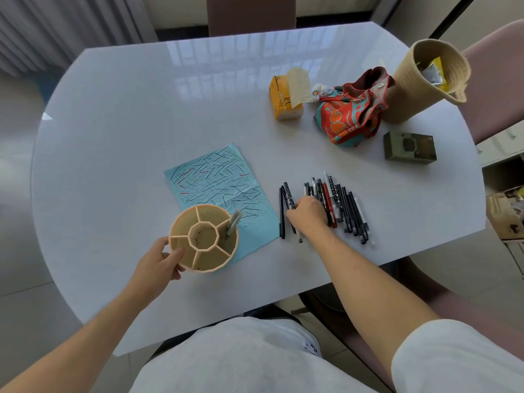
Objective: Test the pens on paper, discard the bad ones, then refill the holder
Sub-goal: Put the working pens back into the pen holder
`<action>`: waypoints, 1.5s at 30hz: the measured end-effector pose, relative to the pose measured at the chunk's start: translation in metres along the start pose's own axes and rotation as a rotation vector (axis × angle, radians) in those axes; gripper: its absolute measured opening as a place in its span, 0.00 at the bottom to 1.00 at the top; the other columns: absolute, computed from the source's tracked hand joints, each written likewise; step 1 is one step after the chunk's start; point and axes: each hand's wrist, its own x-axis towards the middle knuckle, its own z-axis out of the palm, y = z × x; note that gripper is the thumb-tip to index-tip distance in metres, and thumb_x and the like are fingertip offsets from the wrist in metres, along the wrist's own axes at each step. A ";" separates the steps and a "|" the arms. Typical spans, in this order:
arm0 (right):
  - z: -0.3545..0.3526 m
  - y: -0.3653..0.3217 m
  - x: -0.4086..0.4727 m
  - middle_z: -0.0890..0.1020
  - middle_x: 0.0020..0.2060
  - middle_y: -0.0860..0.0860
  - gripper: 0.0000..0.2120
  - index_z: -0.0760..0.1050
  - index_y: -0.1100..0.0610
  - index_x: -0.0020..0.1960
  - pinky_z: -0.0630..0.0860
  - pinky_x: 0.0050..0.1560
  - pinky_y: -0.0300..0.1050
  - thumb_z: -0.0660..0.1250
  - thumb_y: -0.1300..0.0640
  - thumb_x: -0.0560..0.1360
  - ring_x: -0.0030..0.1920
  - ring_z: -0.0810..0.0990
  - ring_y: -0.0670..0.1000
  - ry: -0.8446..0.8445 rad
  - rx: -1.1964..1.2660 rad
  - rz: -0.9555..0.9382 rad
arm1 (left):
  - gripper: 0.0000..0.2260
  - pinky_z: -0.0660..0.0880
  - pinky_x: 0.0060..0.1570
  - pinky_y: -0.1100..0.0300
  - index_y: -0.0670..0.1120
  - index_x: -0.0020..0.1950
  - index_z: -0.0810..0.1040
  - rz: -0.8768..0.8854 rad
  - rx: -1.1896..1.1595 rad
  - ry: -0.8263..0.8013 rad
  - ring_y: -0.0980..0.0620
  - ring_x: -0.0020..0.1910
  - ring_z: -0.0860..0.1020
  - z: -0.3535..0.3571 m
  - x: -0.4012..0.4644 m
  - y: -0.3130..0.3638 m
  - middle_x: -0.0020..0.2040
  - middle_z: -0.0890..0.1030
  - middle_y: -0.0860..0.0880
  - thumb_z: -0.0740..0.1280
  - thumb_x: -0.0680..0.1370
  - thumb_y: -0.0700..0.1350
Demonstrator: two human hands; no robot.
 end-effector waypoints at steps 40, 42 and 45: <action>0.067 -0.057 -0.148 0.79 0.58 0.50 0.11 0.84 0.56 0.52 0.75 0.63 0.40 0.79 0.56 0.71 0.61 0.77 0.49 0.149 0.775 -0.469 | 0.21 0.81 0.41 0.54 0.52 0.69 0.66 0.030 -0.051 -0.035 0.46 0.40 0.83 0.019 -0.022 -0.009 0.42 0.85 0.45 0.70 0.79 0.47; 0.063 -0.050 -0.143 0.79 0.58 0.49 0.15 0.82 0.55 0.54 0.74 0.64 0.42 0.79 0.52 0.70 0.61 0.77 0.49 0.071 0.761 -0.471 | 0.22 0.81 0.41 0.54 0.52 0.70 0.66 0.032 -0.048 -0.044 0.46 0.40 0.83 0.018 -0.022 -0.008 0.42 0.84 0.44 0.70 0.79 0.48; 0.053 -0.039 -0.135 0.79 0.58 0.45 0.21 0.79 0.53 0.59 0.73 0.62 0.37 0.71 0.40 0.73 0.61 0.77 0.45 -0.051 0.821 -0.471 | 0.23 0.80 0.40 0.56 0.54 0.70 0.65 0.036 -0.053 -0.051 0.48 0.39 0.83 0.016 -0.022 -0.008 0.42 0.85 0.46 0.70 0.78 0.51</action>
